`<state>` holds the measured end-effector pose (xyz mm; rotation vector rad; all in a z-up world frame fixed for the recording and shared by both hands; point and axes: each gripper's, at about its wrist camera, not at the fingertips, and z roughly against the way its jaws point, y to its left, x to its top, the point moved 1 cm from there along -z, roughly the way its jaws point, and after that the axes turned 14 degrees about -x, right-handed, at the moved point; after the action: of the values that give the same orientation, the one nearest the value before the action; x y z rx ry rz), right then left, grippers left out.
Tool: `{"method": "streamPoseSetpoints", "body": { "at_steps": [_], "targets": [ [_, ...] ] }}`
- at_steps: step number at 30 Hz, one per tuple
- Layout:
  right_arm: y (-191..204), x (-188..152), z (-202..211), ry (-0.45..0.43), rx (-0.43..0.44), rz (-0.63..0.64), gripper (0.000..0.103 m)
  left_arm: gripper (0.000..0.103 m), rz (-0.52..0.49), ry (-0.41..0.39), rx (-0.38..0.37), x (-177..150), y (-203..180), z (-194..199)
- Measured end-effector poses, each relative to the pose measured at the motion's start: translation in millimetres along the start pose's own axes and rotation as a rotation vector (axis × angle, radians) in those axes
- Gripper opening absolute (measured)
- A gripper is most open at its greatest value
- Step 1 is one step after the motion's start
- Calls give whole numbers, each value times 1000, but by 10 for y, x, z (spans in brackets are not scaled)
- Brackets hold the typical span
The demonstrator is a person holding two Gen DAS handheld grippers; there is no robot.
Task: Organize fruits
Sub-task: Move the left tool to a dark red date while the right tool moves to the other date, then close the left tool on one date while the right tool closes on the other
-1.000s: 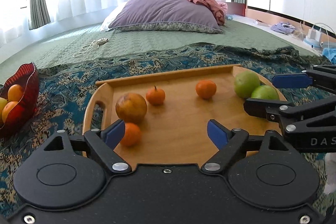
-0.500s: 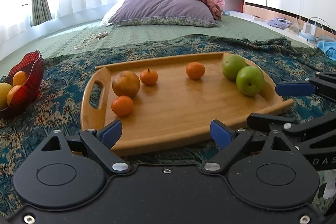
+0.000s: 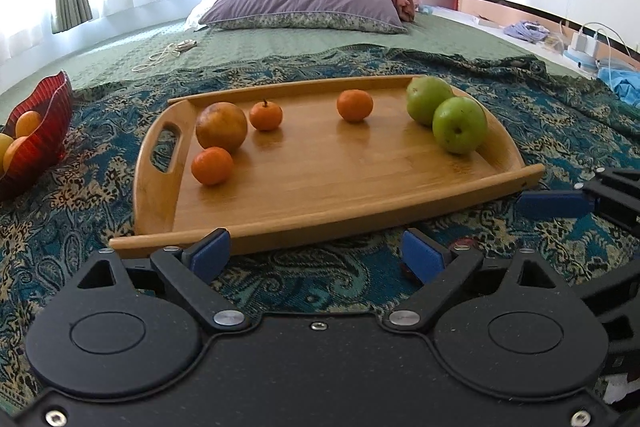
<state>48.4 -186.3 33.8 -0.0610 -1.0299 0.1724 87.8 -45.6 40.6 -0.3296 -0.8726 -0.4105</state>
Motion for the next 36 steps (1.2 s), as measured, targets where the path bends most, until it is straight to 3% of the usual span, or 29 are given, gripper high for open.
{"method": "streamPoseSetpoints", "body": {
  "at_steps": [5, 7, 13, 18, 22, 26, 36],
  "targets": [
    [42, -75, -4, 25, 25, 13, 76, 86, -10, 14, -32, -18, -68, -43],
    [62, -80, -4, 26, 31, 17, 73, 74, -3, 22, -55, -25, -102, -59],
    [113, -75, -57, 39, 43, 13, 67, 53, 38, 59, -117, -44, -153, -133],
    [149, -89, -131, 60, 53, 1, 65, 44, 88, 89, -182, -48, -149, -202],
    [199, -104, -164, 67, 51, 18, 65, 30, 91, 100, -201, -70, -178, -251],
    [216, -115, -176, 66, 49, 21, 65, 24, 97, 90, -210, -79, -191, -239],
    [203, -127, -195, 69, 51, 2, 63, 22, 107, 60, -170, -48, -115, -174]
  ]
}}
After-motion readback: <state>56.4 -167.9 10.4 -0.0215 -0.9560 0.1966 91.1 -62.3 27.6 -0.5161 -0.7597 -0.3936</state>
